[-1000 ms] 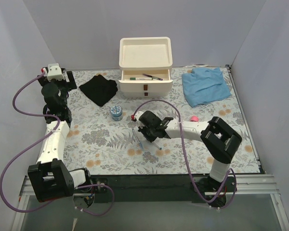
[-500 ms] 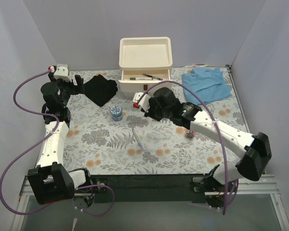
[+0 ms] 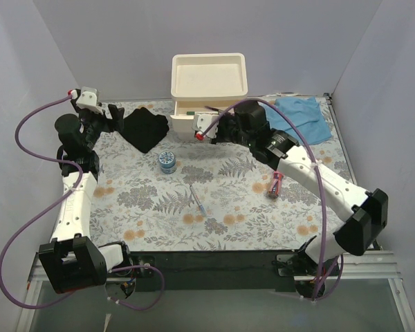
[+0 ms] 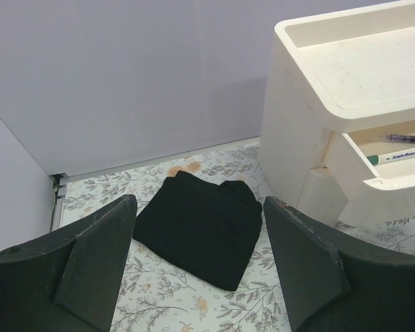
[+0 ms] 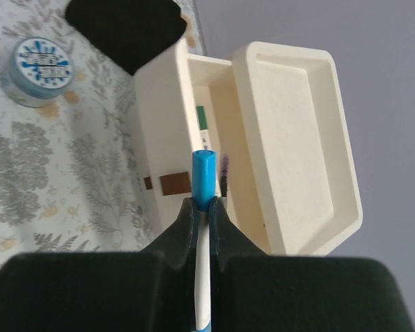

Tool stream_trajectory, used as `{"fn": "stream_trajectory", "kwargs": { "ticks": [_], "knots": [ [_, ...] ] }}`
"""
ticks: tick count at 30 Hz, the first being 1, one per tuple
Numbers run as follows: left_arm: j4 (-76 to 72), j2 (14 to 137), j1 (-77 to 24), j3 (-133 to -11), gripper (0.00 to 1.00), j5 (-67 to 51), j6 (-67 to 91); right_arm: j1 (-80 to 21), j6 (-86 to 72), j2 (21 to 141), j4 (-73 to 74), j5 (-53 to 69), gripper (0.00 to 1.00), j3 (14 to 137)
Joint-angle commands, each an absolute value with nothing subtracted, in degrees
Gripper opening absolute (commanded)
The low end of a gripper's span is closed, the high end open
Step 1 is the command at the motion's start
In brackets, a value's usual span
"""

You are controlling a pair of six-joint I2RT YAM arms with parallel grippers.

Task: Sort the stationery into containers
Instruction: Place the pen in the drawer.

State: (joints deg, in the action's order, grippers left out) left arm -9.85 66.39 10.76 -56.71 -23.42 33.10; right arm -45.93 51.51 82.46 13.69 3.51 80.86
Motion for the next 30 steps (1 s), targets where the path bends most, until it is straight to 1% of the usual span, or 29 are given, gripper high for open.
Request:
{"fn": "stream_trajectory", "kwargs": {
  "ticks": [1,3,7,13,25,27,28,30],
  "knots": [
    [-9.40,66.62,10.81,-57.83,0.74,-24.79,33.93,-40.45,53.09,87.79,8.70,5.79,0.01,89.72],
    [-9.32,66.62,10.81,-57.66,0.74,-24.79,33.93,-39.21,53.35,90.68,8.61,6.41,0.01,93.32],
    [-9.40,66.88,10.81,-57.22,0.74,-24.70,34.10,-37.01,53.79,94.12,8.79,8.17,0.01,96.58],
    [-9.40,66.89,10.90,-56.87,0.74,-23.65,33.23,-36.74,53.79,96.68,9.40,10.54,0.01,97.21],
    [-9.23,67.94,10.90,-58.53,0.74,-22.06,32.78,-36.30,50.63,102.57,8.00,9.24,0.02,100.72],
    [-9.05,68.20,10.81,-58.80,0.74,-22.24,32.52,-36.21,49.40,103.27,6.95,7.74,0.24,100.90],
    [-8.88,68.29,10.90,-58.97,0.75,-22.50,32.08,-36.30,49.39,103.45,6.60,6.26,0.42,100.90],
    [-8.35,68.20,10.81,-59.41,0.75,-24.42,31.38,-36.30,49.66,103.80,6.24,5.19,0.53,101.42]
  ]
}}
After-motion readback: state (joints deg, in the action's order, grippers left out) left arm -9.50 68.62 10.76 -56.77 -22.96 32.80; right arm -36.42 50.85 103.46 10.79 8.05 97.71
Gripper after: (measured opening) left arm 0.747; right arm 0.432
